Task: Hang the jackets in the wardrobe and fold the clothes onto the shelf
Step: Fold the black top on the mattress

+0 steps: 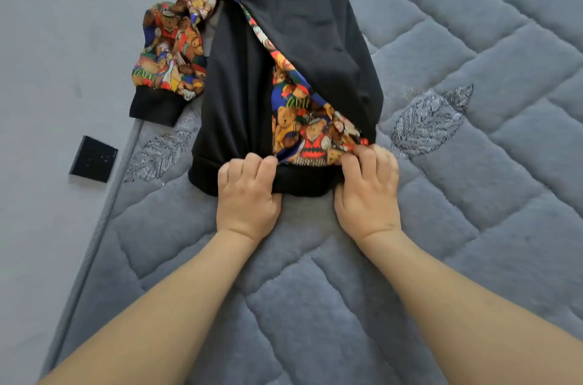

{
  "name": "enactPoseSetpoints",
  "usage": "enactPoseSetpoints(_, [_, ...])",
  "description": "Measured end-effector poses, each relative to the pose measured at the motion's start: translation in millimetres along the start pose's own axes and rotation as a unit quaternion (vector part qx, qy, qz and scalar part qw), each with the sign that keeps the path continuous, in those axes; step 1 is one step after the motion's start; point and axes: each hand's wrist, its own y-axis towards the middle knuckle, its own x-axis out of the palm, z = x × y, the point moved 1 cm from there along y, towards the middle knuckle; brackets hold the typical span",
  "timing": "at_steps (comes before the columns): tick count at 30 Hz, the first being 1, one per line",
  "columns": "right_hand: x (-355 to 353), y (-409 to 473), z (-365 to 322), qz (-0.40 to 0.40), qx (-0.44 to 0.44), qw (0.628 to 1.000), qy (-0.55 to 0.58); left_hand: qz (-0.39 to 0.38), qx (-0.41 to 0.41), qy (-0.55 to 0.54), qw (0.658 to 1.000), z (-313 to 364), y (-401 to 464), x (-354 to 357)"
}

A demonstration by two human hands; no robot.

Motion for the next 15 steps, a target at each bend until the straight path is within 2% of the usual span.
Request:
enactPoseSetpoints(5, [-19, -6, -6, -0.036, 0.002, 0.999, 0.014, -0.048, -0.014, 0.049, 0.998, 6, 3, -12])
enactPoseSetpoints(9, [-48, -60, 3, -0.078, -0.037, 0.995, -0.048, -0.078, 0.057, 0.101, 0.990, 26, -20, -29])
enactPoseSetpoints(13, [-96, -127, 0, -0.195, -0.024, 0.974, -0.114, -0.124, 0.118, 0.052, 0.984, 60, -97, -63])
enactPoseSetpoints(15, [-127, -164, -6, -0.260, -0.015, 0.956, -0.133, -0.170, 0.128, 0.055, 0.976, 81, -135, -82])
